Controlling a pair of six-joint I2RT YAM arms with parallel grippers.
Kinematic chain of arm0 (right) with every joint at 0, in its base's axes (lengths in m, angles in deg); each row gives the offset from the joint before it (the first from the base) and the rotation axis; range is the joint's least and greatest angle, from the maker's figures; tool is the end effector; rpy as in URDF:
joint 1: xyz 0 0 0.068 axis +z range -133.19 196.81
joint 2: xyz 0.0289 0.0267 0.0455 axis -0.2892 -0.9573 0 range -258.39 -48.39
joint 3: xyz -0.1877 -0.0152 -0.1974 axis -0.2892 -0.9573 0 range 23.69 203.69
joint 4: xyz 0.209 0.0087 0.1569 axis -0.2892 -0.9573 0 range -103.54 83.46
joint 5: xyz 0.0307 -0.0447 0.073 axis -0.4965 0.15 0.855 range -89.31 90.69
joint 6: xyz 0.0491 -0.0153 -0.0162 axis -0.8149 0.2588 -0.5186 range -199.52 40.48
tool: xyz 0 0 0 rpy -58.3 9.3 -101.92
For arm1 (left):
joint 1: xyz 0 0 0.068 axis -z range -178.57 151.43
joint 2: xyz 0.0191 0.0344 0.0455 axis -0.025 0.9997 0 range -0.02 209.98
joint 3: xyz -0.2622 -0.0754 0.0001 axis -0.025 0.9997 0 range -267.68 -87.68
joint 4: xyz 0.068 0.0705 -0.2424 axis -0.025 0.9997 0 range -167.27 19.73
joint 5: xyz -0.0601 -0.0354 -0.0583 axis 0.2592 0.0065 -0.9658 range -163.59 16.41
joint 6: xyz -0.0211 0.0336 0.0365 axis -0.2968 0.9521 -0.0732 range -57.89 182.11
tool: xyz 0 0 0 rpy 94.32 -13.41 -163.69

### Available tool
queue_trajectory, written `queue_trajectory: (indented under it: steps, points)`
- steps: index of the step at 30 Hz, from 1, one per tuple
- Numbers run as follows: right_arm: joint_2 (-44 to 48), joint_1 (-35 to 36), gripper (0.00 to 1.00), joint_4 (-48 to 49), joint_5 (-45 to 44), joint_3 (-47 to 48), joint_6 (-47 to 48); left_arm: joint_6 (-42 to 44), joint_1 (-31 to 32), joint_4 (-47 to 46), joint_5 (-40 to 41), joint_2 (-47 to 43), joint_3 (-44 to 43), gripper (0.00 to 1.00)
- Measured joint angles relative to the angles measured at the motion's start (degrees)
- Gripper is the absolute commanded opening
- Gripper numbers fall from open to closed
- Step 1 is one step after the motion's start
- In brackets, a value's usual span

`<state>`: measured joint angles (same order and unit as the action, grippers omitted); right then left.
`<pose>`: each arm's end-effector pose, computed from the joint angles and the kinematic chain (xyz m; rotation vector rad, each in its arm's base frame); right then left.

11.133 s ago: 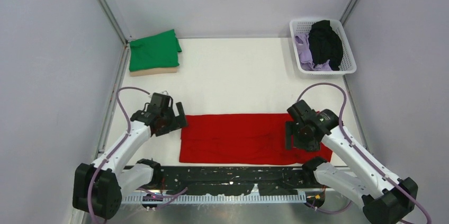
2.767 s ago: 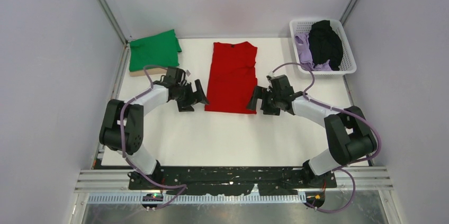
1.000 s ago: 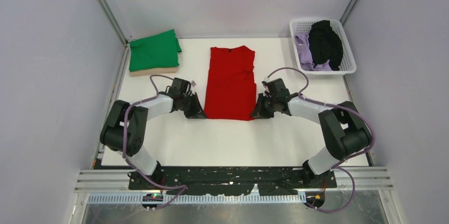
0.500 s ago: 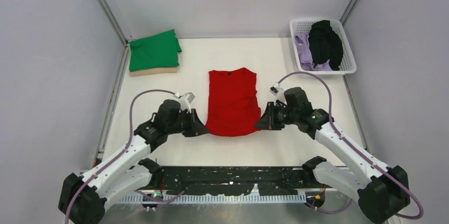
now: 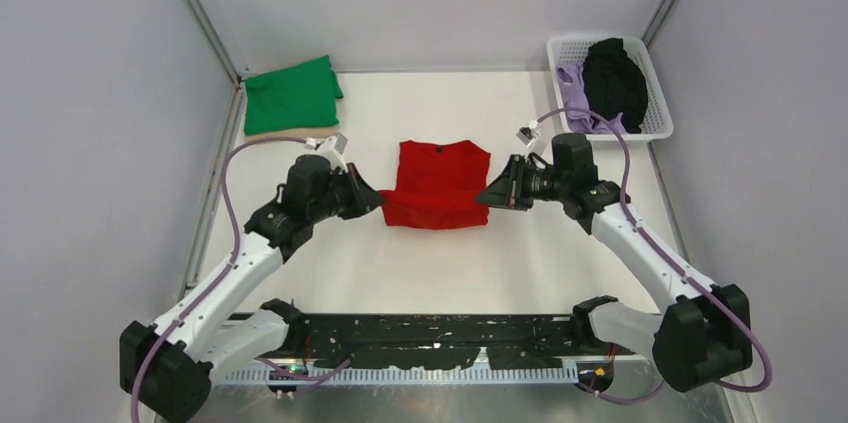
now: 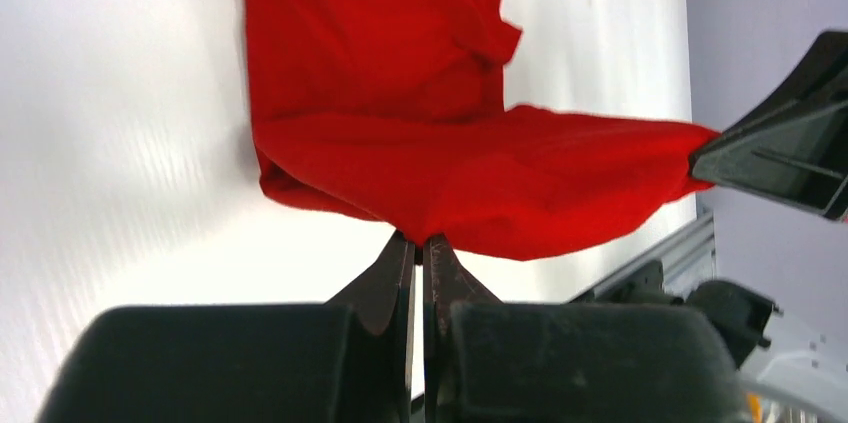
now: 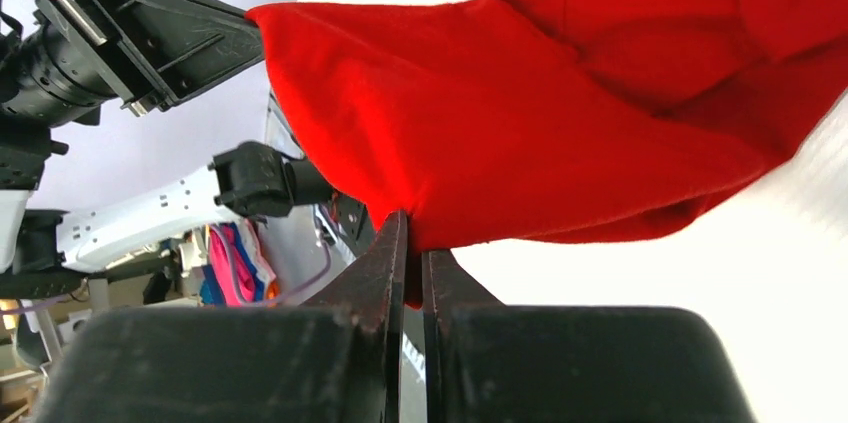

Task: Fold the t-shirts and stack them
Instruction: Fold the long partially folded tshirt into a neat square

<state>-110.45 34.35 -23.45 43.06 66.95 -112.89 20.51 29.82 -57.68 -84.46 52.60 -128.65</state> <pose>0.2111 0.0918 0.2659 -0.1340 2.3042 1.2911 0.1770 -0.1034 0.2760 -0.1388 2.2430 -0.8996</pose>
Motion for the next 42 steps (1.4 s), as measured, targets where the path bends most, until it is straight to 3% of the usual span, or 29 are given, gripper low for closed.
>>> queue_trajectory:
  steps: [14,24,35,38,39,40,42]
  points:
    - [-17.7,-8.2,0.05,12.3,5.2,5.9,-3.5,2.0,-6.9,-2.4,-0.9,25.0,-17.0,0.0]
    - [-32.8,-11.3,0.05,21.1,5.3,10.1,-7.8,2.6,-8.0,-2.5,-0.7,40.9,-28.1,0.0]
    - [-43.6,-12.5,0.06,24.0,2.8,17.6,-9.2,3.3,-8.7,0.9,-0.5,56.5,-43.9,0.0]
    - [-45.5,-12.7,0.12,24.9,1.4,18.1,-9.9,3.3,-8.8,2.1,-0.7,60.4,-47.7,0.0]
    - [-45.8,-12.7,0.26,25.2,0.9,18.1,-10.1,3.3,-8.9,2.2,-0.7,61.6,-48.8,0.05]
    - [-46.3,-12.8,0.35,25.7,0.2,18.2,-10.4,3.3,-8.9,2.3,-0.8,62.7,-49.7,0.17]
    - [-47.3,-12.9,0.6,26.3,-1.0,19.0,-11.0,3.5,-8.9,3.1,-0.9,64.7,-51.7,0.54]
